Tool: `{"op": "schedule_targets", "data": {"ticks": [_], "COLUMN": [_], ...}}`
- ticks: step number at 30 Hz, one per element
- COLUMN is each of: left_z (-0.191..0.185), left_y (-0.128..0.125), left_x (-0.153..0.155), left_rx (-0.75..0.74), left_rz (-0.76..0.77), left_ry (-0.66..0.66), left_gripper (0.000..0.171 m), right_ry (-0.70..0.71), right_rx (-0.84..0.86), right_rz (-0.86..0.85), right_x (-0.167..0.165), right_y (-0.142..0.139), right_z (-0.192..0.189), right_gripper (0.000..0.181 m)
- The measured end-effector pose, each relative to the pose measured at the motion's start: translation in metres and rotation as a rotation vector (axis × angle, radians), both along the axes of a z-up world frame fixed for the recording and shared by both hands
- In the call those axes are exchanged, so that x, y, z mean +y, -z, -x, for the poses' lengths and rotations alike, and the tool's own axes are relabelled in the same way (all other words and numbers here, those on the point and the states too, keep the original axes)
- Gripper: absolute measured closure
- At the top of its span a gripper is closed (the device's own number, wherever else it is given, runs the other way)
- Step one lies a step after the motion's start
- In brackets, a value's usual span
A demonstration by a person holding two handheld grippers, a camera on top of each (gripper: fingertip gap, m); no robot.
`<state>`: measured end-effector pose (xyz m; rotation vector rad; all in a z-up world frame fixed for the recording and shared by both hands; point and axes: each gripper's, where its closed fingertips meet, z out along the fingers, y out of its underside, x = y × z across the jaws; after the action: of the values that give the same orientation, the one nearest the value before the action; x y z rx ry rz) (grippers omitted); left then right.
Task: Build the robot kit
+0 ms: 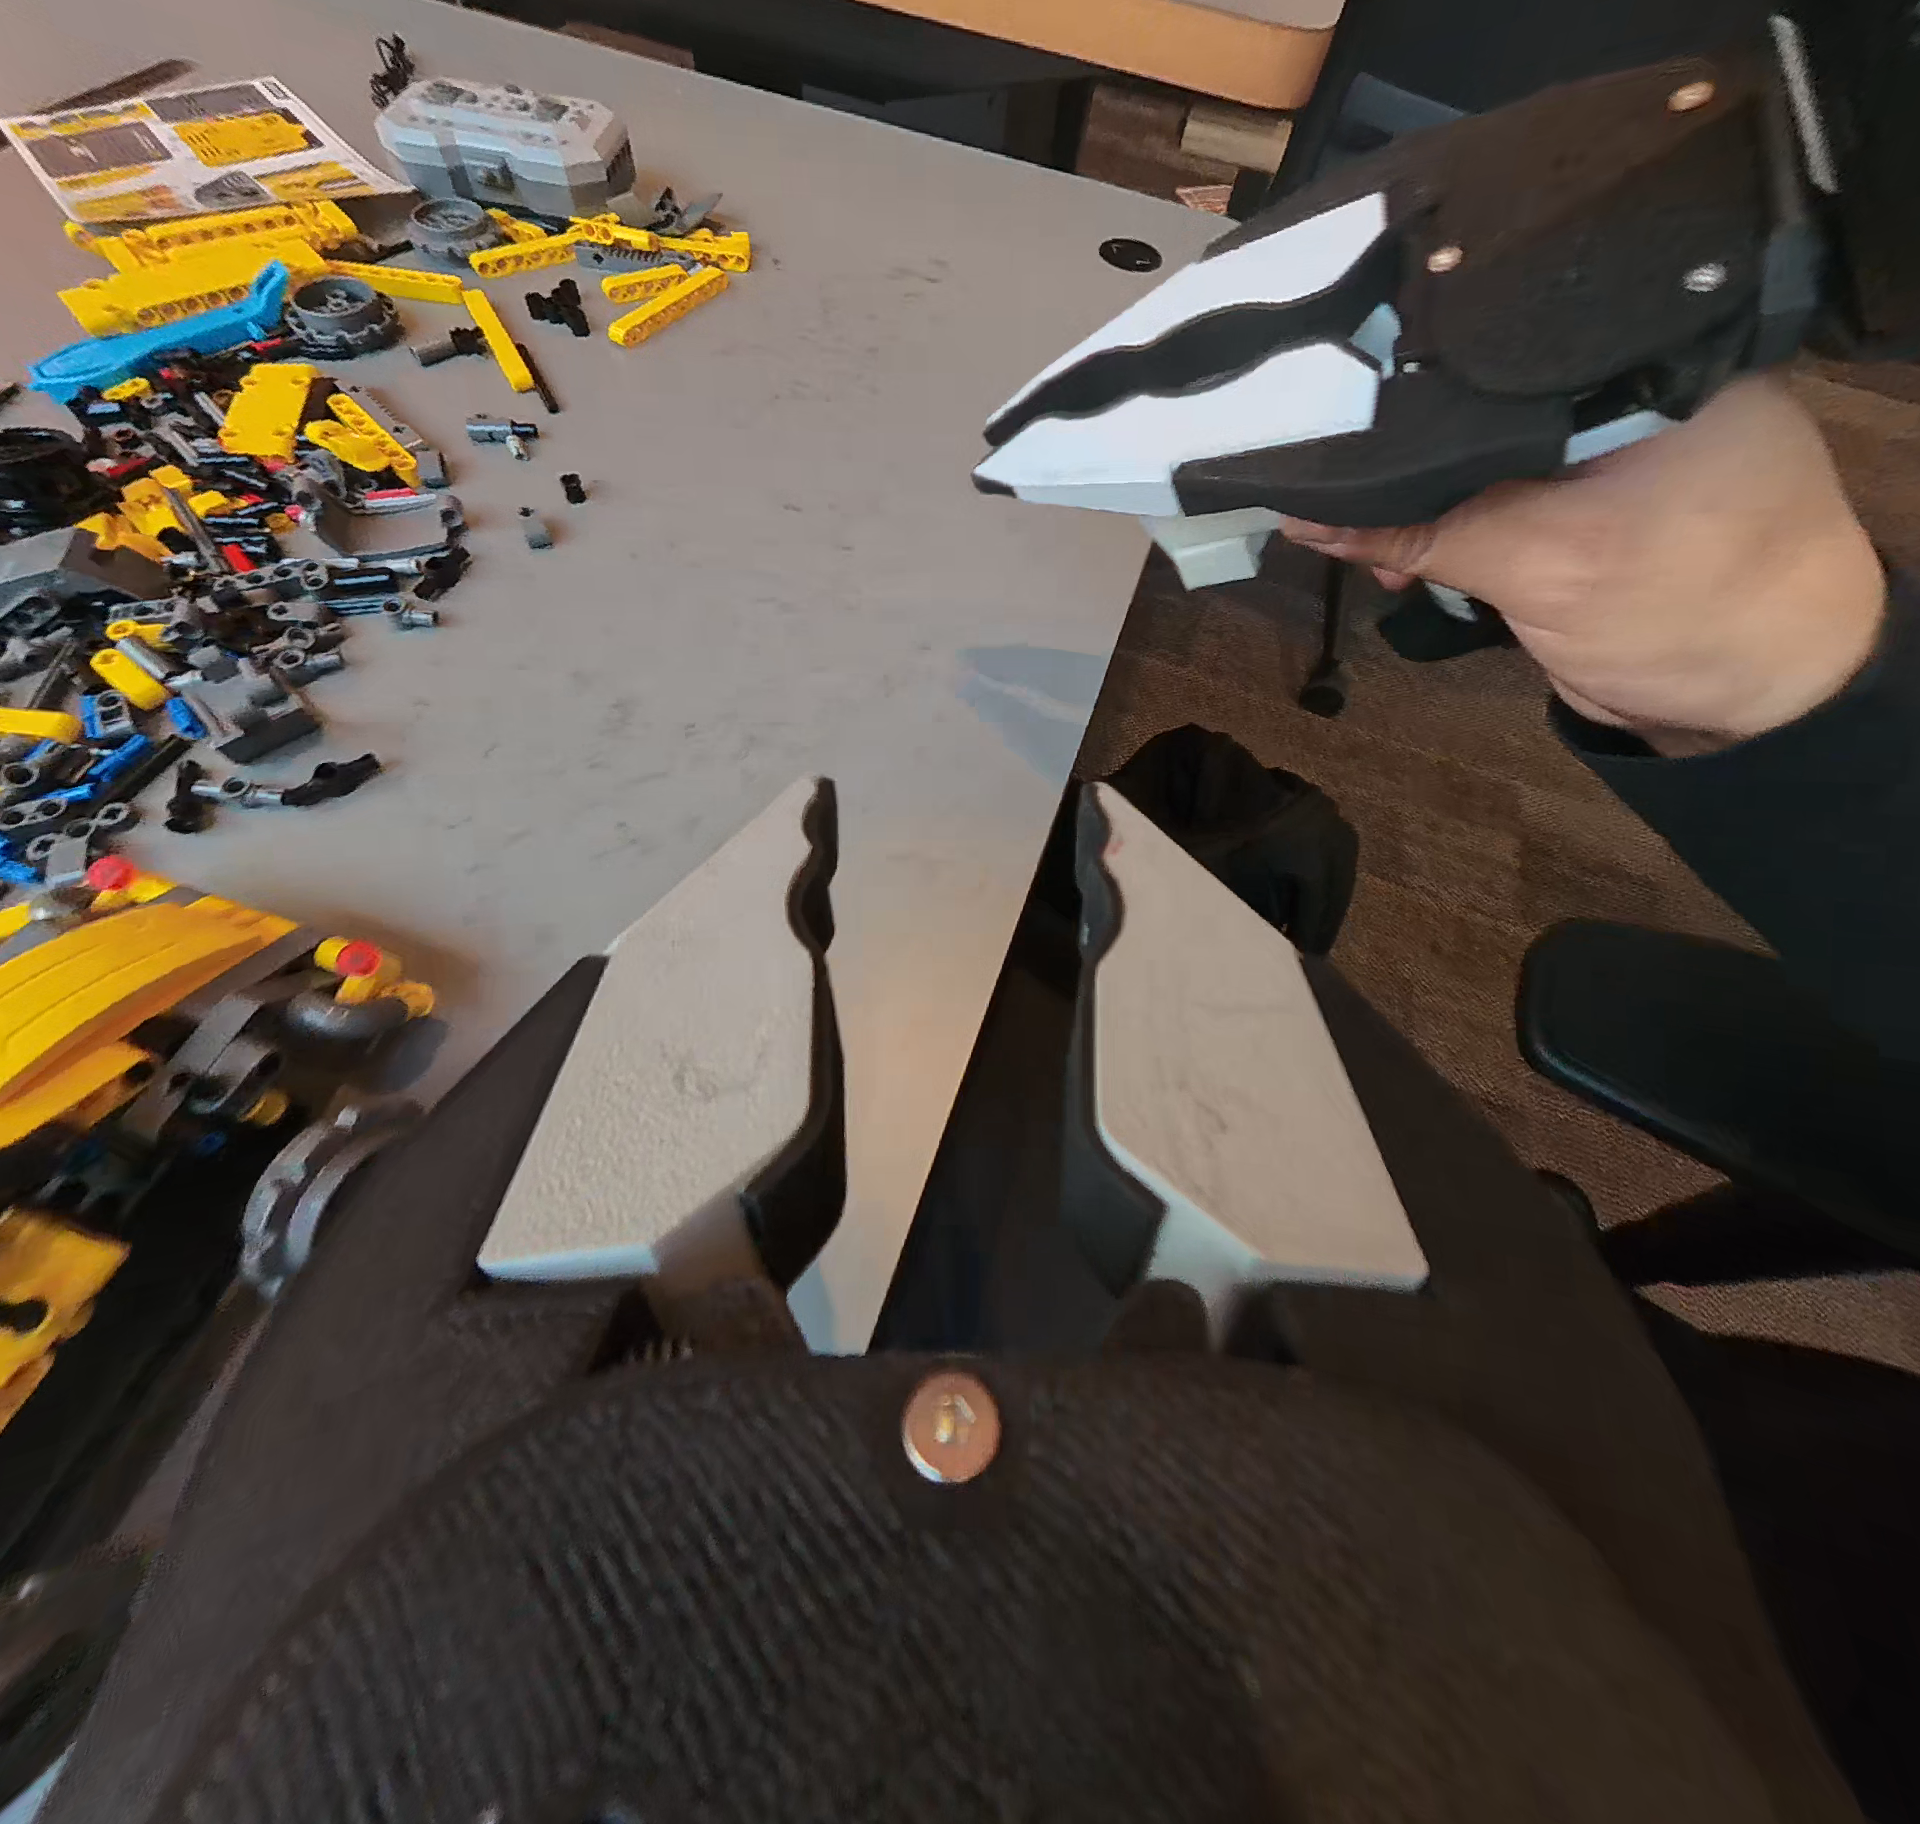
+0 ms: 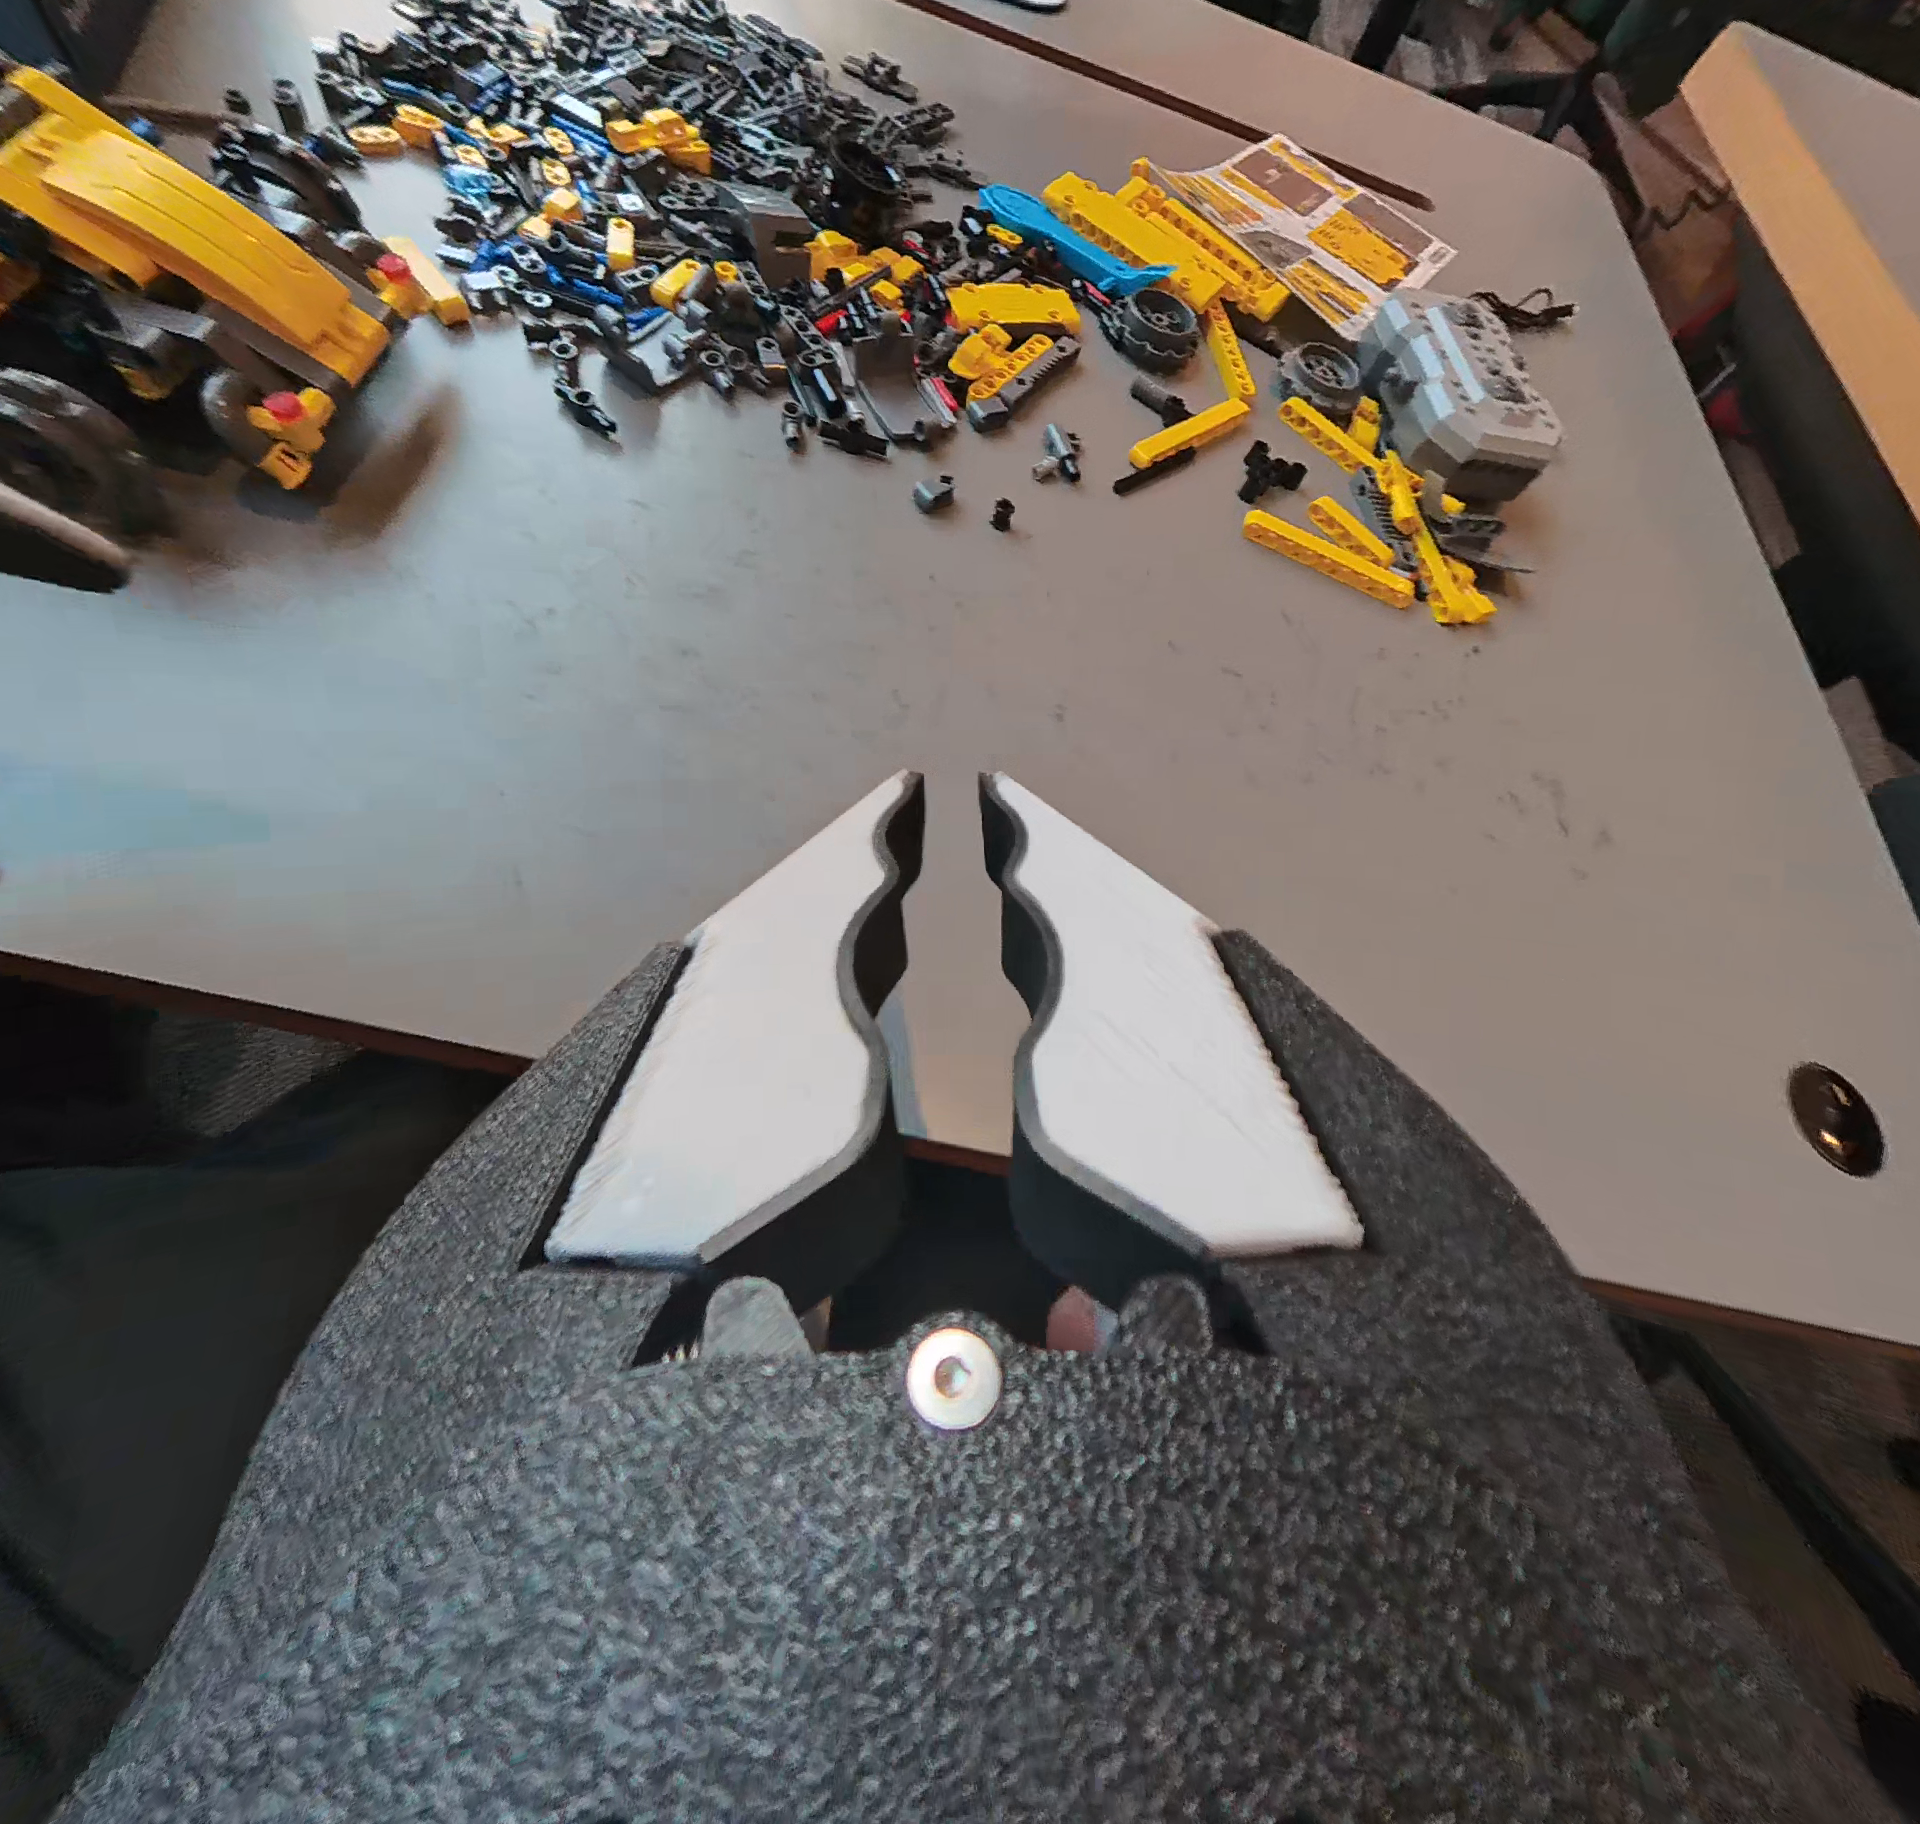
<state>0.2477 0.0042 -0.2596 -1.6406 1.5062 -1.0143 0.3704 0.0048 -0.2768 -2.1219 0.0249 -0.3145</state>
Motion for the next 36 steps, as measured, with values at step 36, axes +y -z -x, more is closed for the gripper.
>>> {"op": "schedule_targets", "data": {"ticks": [36], "left_z": [0.241], "left_y": [-0.007], "left_x": [0.133], "left_rx": [0.091], "left_rz": [-0.047], "left_ry": [-0.443], "left_gripper": [0.111], "right_ry": [-0.63], "right_rx": [0.279], "right_rz": [-0.001], "right_x": [0.108], "right_y": [0.004], "right_z": [0.186], "right_gripper": [0.16]}}
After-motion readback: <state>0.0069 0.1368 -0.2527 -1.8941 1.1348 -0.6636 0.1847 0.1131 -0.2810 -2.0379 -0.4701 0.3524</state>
